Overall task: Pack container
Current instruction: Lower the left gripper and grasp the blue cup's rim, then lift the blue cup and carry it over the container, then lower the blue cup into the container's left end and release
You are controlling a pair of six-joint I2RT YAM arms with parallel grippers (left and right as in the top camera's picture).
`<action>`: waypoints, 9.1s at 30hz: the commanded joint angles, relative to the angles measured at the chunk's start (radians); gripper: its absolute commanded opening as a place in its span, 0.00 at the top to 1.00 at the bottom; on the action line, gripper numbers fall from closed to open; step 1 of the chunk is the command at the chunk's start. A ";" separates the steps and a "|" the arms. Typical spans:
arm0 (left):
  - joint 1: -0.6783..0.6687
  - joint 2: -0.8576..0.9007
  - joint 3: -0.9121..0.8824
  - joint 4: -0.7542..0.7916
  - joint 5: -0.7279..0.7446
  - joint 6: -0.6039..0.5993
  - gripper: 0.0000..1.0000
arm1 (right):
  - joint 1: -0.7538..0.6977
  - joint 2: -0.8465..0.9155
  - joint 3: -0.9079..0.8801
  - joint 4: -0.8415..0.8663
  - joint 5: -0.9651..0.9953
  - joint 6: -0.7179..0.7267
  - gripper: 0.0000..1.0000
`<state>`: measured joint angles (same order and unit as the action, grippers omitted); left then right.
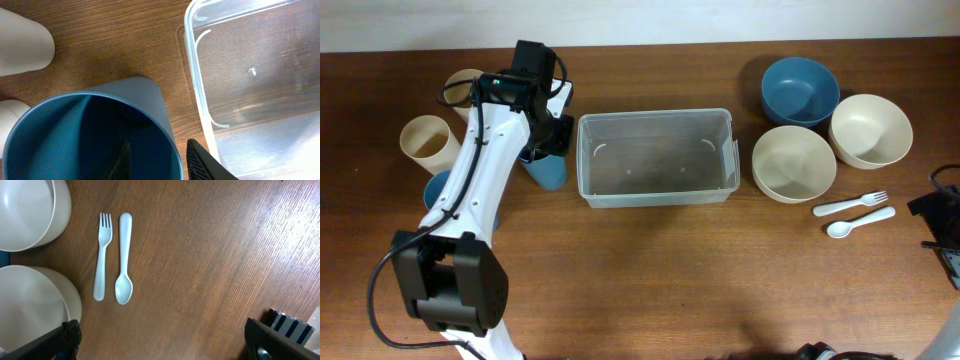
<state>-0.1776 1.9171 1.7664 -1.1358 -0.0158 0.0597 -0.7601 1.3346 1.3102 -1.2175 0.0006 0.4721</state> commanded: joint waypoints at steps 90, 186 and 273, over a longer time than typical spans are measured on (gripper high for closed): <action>0.002 0.090 0.072 -0.111 -0.003 -0.008 0.82 | -0.006 0.002 -0.003 0.003 0.012 0.008 0.01; -0.246 0.201 0.674 -0.475 0.140 -0.057 0.98 | -0.006 0.002 -0.003 0.003 0.012 0.008 0.01; -0.272 0.428 0.670 -0.469 0.067 -0.068 0.92 | -0.006 0.002 -0.003 0.003 0.012 0.008 0.01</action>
<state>-0.4488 2.3478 2.4363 -1.6043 0.0696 0.0006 -0.7601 1.3346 1.3102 -1.2175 0.0002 0.4721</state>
